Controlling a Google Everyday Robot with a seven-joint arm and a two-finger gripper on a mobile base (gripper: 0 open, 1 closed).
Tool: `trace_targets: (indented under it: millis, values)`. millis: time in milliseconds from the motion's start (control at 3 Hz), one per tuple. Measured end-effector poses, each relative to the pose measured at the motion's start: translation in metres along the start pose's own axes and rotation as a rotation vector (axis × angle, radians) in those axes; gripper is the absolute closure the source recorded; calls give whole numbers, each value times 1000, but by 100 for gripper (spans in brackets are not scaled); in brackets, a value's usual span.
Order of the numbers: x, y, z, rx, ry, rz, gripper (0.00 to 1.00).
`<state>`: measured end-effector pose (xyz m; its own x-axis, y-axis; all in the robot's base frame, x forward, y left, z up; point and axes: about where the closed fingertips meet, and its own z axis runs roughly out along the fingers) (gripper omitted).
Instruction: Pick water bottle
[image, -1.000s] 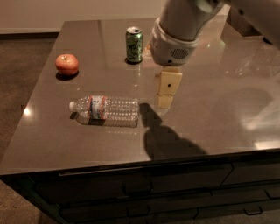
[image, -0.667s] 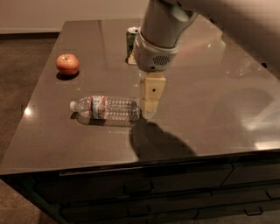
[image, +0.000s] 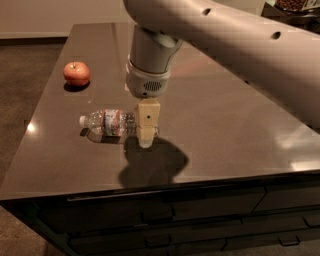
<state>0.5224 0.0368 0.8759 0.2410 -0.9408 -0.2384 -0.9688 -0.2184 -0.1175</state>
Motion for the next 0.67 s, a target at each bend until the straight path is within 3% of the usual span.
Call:
trace_targets:
  millis: [333,667]
  values:
    - [-7,-2,13,-22,20,15,0]
    - [-10,-4,24,-49,41,47,19]
